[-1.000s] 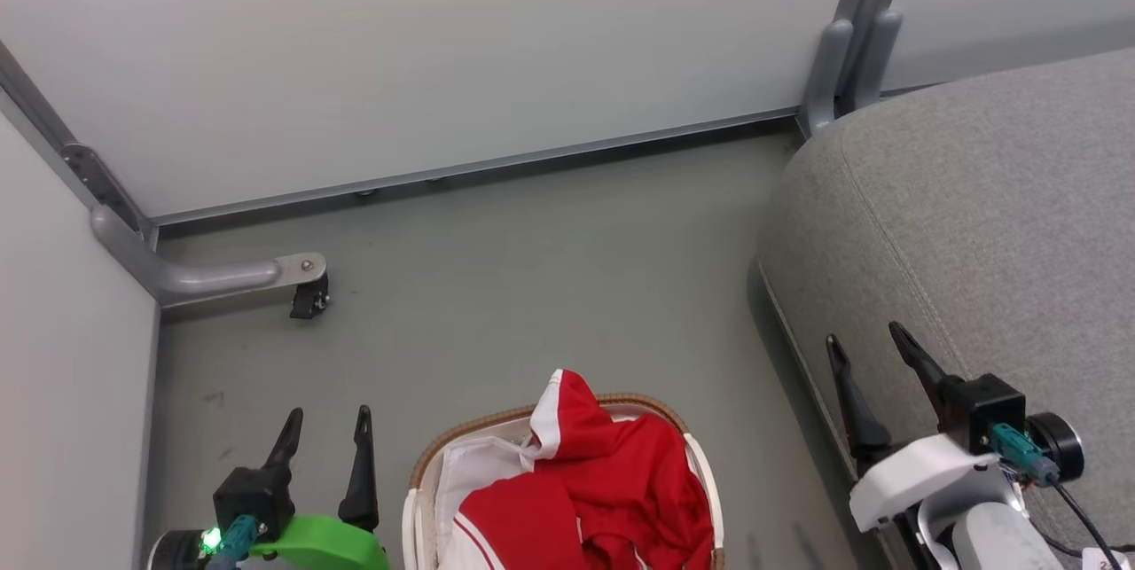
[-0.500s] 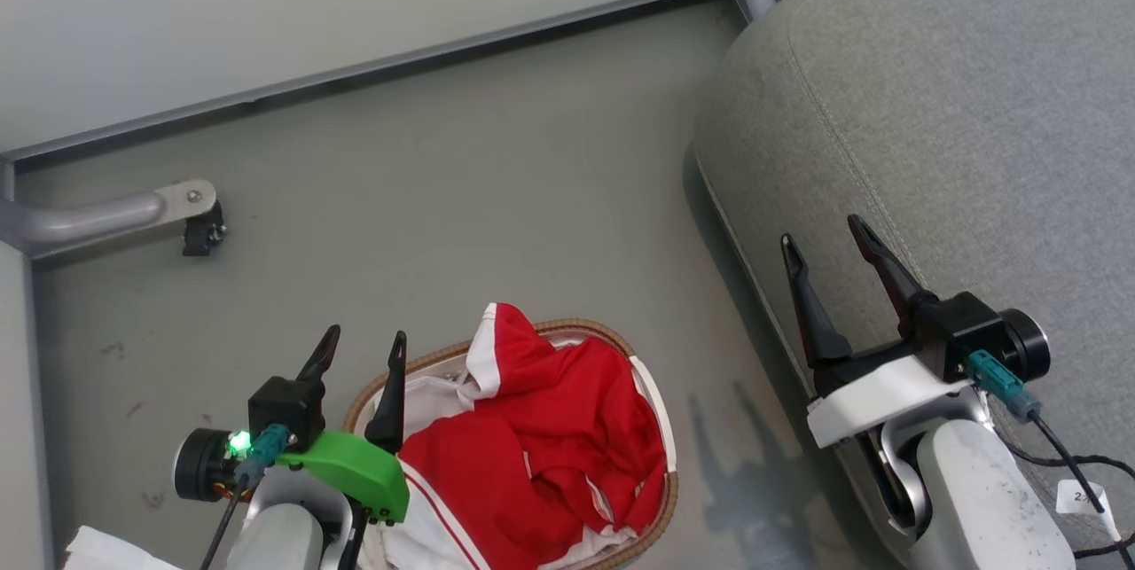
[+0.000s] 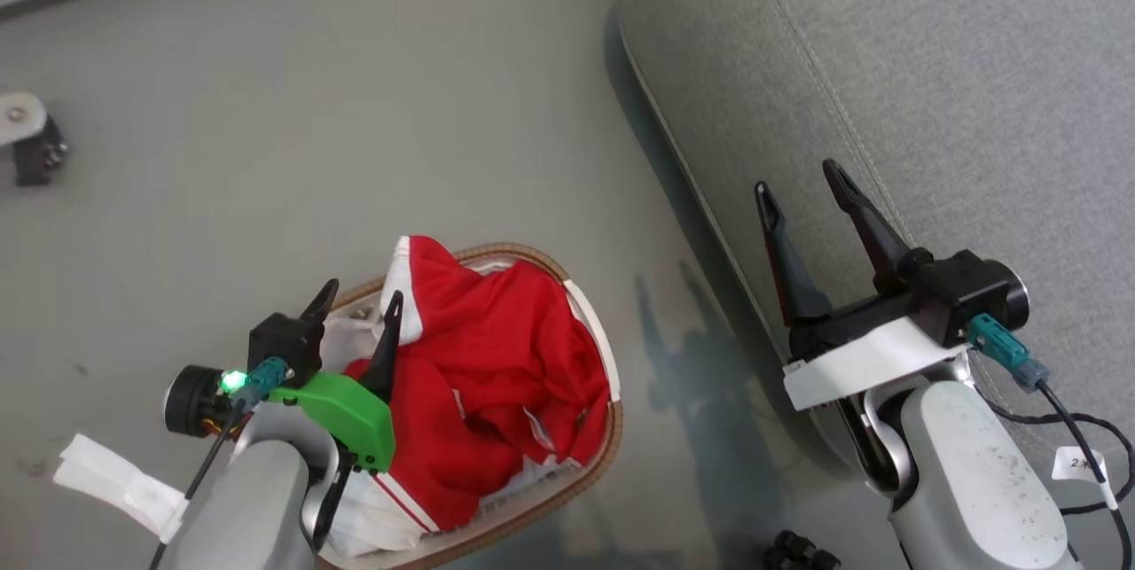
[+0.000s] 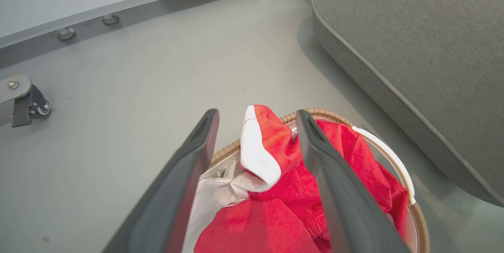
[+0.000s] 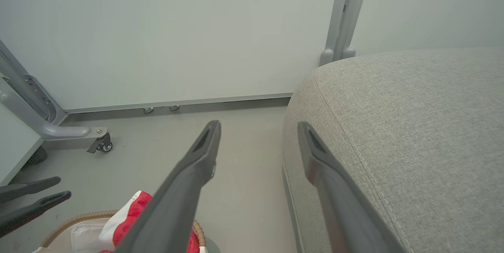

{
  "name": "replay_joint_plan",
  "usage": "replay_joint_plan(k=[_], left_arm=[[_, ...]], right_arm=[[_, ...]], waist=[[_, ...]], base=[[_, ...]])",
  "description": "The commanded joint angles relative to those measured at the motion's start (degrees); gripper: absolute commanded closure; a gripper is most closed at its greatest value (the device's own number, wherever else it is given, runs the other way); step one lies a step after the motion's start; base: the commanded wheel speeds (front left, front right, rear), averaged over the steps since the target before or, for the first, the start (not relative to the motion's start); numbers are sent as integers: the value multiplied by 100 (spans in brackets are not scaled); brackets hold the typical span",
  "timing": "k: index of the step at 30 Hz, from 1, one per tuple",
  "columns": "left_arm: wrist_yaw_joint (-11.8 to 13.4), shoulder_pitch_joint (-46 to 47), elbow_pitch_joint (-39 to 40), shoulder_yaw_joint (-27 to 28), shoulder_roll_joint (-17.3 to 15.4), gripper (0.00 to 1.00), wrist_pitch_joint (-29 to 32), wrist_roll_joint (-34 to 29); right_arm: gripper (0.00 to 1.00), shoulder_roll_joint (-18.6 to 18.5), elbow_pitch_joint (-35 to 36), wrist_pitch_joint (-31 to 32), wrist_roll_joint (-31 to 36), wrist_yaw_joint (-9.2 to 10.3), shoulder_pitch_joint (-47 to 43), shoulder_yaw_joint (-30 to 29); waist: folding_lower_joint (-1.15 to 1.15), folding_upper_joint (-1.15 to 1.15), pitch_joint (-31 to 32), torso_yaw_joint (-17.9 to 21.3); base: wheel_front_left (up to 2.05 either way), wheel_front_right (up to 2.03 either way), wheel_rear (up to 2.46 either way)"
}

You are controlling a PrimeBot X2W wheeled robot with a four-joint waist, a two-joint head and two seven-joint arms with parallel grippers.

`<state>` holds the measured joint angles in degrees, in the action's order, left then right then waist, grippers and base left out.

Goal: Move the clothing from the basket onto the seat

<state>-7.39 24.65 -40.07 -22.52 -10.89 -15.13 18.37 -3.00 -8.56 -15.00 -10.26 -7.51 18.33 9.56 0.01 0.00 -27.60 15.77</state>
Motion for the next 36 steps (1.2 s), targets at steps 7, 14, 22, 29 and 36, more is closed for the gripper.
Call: replay_joint_plan(k=[7, 14, 22, 29, 36], left_arm=[[-18, 573, -527, -459, -298, 0, -5, 326], [-18, 973, -1228, -878, -405, 0, -4, 645], [-18, 1294, -1257, -1351, -542, 0, -4, 954], [-18, 1495, -1028, -1913, -655, 0, -4, 1240], [-18, 1743, -791, -2708, -790, 0, -4, 1683]], right_arm=[[0, 7, 130, -28, -169, 4, 231, 132], [0, 7, 235, -28, -312, 4, 369, 253], [0, 4, 271, -28, -385, 4, 454, 303], [0, 3, 275, -28, -446, 4, 510, 464], [0, 2, 261, -28, -513, 4, 589, 615]], waist=[[-1, 0, -1032, 460], [-1, 0, -1526, 537], [-1, 0, -1851, 542], [-1, 0, -2078, 549], [-1, 0, -2165, 601]], base=[[0, 0, 0], [0, 0, 0], [0, 0, 0], [0, 0, 0], [0, 0, 0]])
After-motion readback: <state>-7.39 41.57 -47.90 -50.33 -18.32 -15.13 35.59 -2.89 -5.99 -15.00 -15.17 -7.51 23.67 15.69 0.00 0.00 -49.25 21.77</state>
